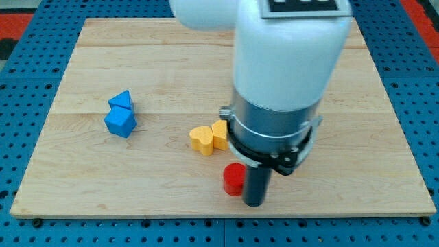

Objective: Move your arm to the bottom right of the red star

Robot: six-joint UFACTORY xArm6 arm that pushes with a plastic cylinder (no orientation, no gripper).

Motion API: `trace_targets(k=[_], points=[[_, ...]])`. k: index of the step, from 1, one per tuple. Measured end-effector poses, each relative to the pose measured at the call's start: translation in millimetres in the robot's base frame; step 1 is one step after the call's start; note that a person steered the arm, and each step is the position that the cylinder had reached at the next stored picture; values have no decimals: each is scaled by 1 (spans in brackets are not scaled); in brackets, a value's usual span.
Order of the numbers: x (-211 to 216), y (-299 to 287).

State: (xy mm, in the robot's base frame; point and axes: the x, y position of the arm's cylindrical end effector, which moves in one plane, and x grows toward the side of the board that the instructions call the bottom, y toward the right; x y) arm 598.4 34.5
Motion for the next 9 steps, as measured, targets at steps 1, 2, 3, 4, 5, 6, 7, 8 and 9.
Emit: trace_targets(k=[1,2,3,4,5,6,7,8,9], points=[[-11,-36],[1,-41],[19,17],[1,89],[-24,139],[-24,145],[-33,149],[-35,149],[-35,149]])
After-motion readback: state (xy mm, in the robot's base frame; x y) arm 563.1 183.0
